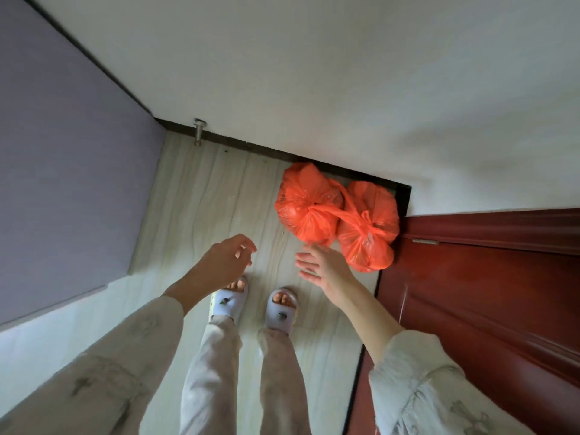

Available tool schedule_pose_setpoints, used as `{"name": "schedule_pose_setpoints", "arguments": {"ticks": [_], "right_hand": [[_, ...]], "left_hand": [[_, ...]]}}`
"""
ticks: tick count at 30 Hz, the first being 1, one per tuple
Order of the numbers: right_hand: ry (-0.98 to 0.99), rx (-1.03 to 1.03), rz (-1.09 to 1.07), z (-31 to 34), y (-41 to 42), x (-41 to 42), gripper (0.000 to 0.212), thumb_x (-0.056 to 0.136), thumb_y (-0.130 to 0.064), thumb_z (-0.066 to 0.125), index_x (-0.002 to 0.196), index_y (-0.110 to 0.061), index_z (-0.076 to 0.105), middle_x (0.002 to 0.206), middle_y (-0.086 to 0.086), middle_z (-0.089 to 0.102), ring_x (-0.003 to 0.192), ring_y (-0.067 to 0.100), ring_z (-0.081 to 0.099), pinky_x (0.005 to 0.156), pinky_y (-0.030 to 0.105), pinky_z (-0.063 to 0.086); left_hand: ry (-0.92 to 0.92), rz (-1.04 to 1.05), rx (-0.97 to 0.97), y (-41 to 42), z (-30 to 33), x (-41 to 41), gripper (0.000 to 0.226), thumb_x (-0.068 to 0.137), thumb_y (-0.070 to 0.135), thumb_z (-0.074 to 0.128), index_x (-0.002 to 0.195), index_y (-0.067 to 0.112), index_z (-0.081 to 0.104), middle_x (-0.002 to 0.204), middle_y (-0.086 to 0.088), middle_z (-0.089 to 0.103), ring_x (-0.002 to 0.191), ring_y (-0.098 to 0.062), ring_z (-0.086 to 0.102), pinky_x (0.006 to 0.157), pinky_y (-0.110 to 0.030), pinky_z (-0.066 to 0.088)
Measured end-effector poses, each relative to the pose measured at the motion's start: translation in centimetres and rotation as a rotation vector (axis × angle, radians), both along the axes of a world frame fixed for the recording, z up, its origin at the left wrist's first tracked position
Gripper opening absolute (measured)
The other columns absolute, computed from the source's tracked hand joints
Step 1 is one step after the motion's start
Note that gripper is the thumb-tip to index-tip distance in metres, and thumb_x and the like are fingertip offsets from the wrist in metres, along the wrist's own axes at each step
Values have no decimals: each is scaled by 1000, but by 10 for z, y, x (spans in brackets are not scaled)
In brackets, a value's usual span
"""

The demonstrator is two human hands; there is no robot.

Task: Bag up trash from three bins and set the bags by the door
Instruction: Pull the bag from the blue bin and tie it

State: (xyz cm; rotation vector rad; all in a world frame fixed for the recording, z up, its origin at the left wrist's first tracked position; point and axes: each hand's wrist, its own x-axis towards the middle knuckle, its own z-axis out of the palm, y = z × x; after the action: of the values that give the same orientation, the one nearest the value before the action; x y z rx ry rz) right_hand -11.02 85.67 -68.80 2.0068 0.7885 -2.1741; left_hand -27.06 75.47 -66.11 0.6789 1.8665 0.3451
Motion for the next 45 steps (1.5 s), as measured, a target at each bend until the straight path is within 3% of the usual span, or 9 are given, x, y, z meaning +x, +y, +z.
{"name": "schedule_pose_setpoints", "arguments": {"ticks": [8, 12, 16, 21, 26, 31, 36, 45], "right_hand": [[113, 141, 448, 173, -77, -26, 18, 94, -16, 41, 85, -15, 57, 76, 3, 64, 69, 14, 61, 62, 23, 43], [191, 215, 694, 227, -138, -49, 21, 95, -16, 41, 83, -16, 58, 74, 3, 64, 66, 15, 60, 61, 23, 45], [257, 252, 946, 263, -206, -74, 23, 97, -16, 40, 84, -16, 59, 71, 1, 62, 54, 4, 59, 54, 17, 43], [331, 309, 1236, 298, -310, -114, 26, 98, -17, 38, 80, -20, 56, 70, -1, 61, 45, -4, 58, 54, 15, 42], [404, 302, 1338, 317, -439, -148, 27, 98, -17, 38, 78, -19, 57, 72, 2, 63, 47, -3, 60, 55, 17, 44], [466, 259, 1472, 327, -559, -187, 27, 99, -19, 38, 82, -17, 58, 74, 0, 65, 52, -1, 63, 56, 16, 46], [525, 268, 1522, 341, -638, -258, 27, 99, -21, 38, 83, -16, 59, 75, 2, 65, 62, 9, 63, 60, 20, 46], [643, 312, 1580, 372, -759, -471, 26, 99, -20, 38, 86, -12, 60, 79, 5, 66, 71, 17, 62, 65, 24, 47]], "left_hand": [[38, 438, 113, -95, 143, 33, 19, 91, 9, 45, 103, 8, 59, 82, -4, 61, 74, -22, 56, 77, -31, 47], [40, 663, 154, -181, 188, 47, 18, 90, 2, 42, 87, 16, 54, 81, -11, 60, 53, -3, 55, 67, -30, 48], [134, 819, 139, -275, 219, 50, 17, 90, 6, 43, 98, 12, 57, 83, -9, 63, 75, -25, 61, 80, -38, 50], [215, 1036, 207, -394, 248, 44, 14, 92, 10, 42, 97, 14, 55, 80, -4, 60, 67, -20, 58, 72, -30, 46], [220, 1241, 263, -530, 266, 41, 14, 92, 9, 44, 88, 20, 52, 71, 3, 58, 57, -3, 57, 55, -7, 43], [277, 1340, 212, -660, 279, 18, 13, 92, 13, 44, 90, 21, 53, 77, 2, 60, 66, -13, 58, 61, -19, 44], [341, 1462, 249, -750, 295, -33, 13, 92, 12, 42, 93, 17, 54, 77, 1, 61, 70, -19, 59, 61, -22, 43], [365, 1619, 334, -861, 320, -211, 21, 93, 12, 40, 83, 25, 53, 77, 2, 61, 68, -17, 59, 61, -23, 43]]}}
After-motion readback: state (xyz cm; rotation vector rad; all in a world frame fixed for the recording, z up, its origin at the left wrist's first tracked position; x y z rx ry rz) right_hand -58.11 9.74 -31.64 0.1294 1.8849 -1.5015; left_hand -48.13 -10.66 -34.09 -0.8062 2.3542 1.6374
